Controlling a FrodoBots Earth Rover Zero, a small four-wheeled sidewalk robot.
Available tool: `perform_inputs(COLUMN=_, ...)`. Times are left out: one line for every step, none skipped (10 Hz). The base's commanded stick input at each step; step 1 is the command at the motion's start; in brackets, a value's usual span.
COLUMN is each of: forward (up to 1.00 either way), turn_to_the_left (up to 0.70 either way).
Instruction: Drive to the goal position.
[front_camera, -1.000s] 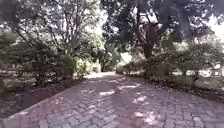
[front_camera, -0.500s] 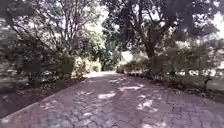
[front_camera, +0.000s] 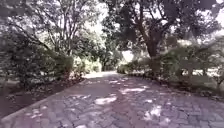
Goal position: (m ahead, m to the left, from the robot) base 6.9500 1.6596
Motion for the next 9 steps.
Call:
perform_inputs(forward=0.7, turn_to_the_left=0.35)
perform_inputs(forward=0.7, turn_to_the_left=0.0)
perform_inputs(forward=0.7, turn_to_the_left=0.0)
perform_inputs(forward=0.7, turn_to_the_left=0.0)
perform_inputs(forward=0.7, turn_to_the_left=0.0)
perform_inputs(forward=0.7, turn_to_the_left=0.0)
perform_inputs(forward=0.7, turn_to_the_left=0.0)
perform_inputs(forward=0.7, turn_to_the_left=0.0)
perform_inputs(forward=0.7, turn_to_the_left=0.0)
